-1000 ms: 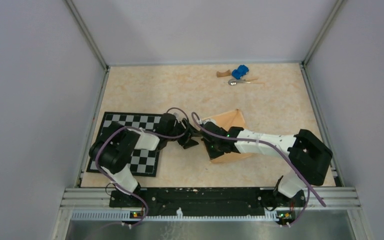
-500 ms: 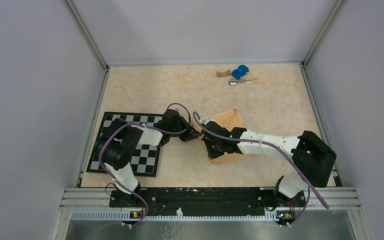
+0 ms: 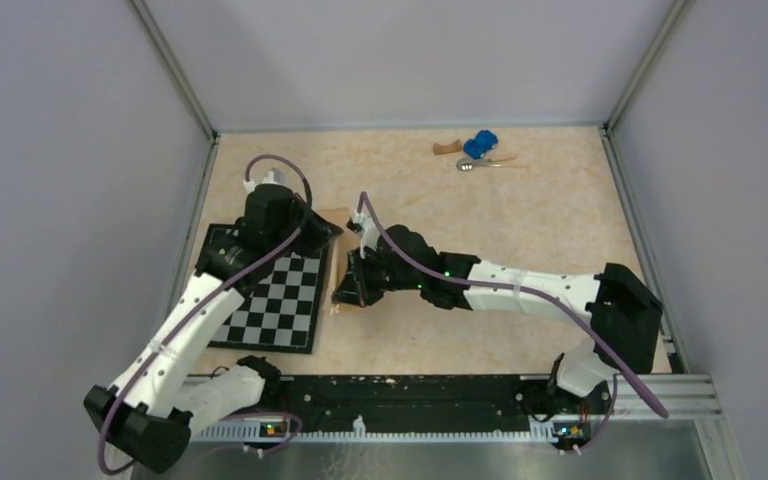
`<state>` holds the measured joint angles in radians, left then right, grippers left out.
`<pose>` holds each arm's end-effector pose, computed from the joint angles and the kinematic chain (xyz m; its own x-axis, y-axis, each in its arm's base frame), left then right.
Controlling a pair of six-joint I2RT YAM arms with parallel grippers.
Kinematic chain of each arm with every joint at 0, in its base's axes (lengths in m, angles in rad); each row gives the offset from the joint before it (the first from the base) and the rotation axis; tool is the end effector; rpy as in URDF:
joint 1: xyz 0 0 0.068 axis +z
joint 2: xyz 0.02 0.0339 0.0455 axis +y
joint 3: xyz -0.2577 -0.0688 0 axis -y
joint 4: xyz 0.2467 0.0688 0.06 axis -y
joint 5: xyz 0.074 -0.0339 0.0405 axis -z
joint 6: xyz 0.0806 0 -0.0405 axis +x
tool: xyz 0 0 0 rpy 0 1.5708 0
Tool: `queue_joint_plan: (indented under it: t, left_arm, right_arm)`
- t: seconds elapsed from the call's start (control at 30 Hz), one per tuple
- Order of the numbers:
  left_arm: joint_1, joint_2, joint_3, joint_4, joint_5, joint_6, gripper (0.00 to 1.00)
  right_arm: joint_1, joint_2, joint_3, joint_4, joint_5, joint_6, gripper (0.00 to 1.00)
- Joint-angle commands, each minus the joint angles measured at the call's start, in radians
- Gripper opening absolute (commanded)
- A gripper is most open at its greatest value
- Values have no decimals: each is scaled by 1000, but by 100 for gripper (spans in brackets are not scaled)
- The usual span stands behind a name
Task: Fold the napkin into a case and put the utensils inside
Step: Turn over the upper triangle folded napkin at the center of the board.
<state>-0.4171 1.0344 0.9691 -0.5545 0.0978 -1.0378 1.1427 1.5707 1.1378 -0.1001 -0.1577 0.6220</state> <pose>0.2381 -0.1141 0.2892 -0.6797 -0.6364 -0.3648 -0.2156 0.6486 -0.7299 0.1551 0.3704 0.2441 -0.7277 -0.2085 -0.6535 -0.6529 0.5025 0.5667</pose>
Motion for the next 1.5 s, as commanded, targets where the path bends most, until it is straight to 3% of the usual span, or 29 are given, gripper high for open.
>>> queue_joint_plan:
  t: [0.0,0.13,0.3,0.5,0.6,0.73,0.9,1.03,1.13,1.27,1.47]
  left_arm:
    - [-153,33,222,-264,-363,37,0]
    - [-340,271,332,-269,-515,-9,0]
    - [-432,659,552,-273,-644,43,0]
    - [-442,1096,927,-279,-544,224,0]
    - [-448,1181,983,-163,-438,404,0]
    - [-448,1199,972,-30,-304,541,2]
    - [-448,1218,1012,0,-165,675,40]
    - [-450,1184,1081,-31,-56,764,66]
    - [-446,1092,1046,-36,-7,783,76]
    - [-427,910,821,48,66,742,79]
    - [-403,711,447,200,264,588,81]
  right_arm:
    - [-32,-70,-152,368,-329,214,0]
    - [-147,-147,-418,622,-461,359,0]
    - [-388,-239,-728,750,-641,383,0]
    - [-647,-291,-831,438,-791,138,0]
    - [-730,-296,-832,297,-782,20,0]
    - [-802,-292,-838,236,-745,-25,0]
    - [-812,-309,-843,195,-651,2,0]
    - [-814,-368,-820,51,-516,-1,0]
    - [-814,-455,-789,-83,-387,-3,16]
    - [-815,-538,-735,-226,-244,7,42]
    - [-824,-529,-691,-184,-213,42,54]
